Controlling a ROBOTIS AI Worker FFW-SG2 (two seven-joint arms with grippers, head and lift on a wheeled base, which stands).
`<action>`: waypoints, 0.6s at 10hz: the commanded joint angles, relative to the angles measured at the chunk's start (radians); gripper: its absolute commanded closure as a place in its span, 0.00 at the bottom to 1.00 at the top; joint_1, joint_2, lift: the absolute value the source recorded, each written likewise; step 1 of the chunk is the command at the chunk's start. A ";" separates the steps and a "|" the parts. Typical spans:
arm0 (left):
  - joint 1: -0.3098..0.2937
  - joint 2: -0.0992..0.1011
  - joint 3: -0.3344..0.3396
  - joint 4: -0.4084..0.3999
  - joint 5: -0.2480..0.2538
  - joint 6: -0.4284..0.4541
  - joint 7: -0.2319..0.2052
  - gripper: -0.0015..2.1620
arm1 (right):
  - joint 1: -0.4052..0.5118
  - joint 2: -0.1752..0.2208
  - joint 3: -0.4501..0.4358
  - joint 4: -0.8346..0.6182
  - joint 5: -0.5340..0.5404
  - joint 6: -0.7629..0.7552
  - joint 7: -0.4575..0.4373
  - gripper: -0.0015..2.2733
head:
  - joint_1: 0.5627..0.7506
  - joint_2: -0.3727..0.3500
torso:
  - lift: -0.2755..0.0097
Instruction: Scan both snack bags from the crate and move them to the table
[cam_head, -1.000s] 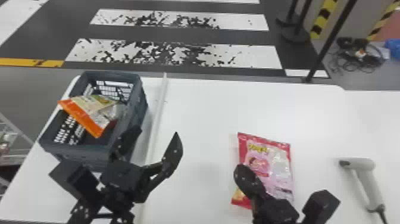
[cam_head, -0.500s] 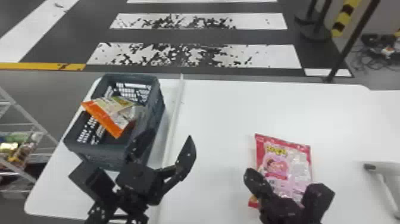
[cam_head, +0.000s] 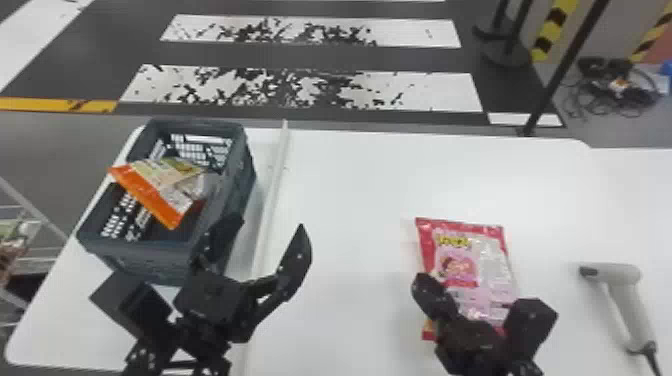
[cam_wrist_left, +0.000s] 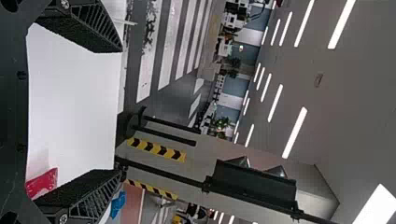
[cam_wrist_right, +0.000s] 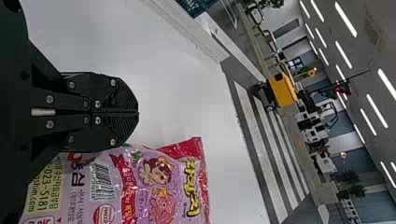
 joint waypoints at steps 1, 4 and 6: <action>0.003 0.000 0.000 -0.003 0.000 0.000 0.000 0.03 | -0.002 0.001 -0.005 0.000 -0.001 -0.003 0.000 0.99 | 0.70 0.50 | 0.66; 0.003 0.000 0.000 0.003 -0.001 -0.003 -0.002 0.03 | -0.009 0.001 -0.008 0.000 -0.004 0.003 -0.003 0.99 | 0.70 0.48 | 0.66; 0.003 -0.001 0.000 0.003 0.000 -0.013 0.000 0.03 | 0.015 -0.001 0.001 -0.047 -0.024 0.009 0.000 0.99 | 0.70 0.48 | 0.66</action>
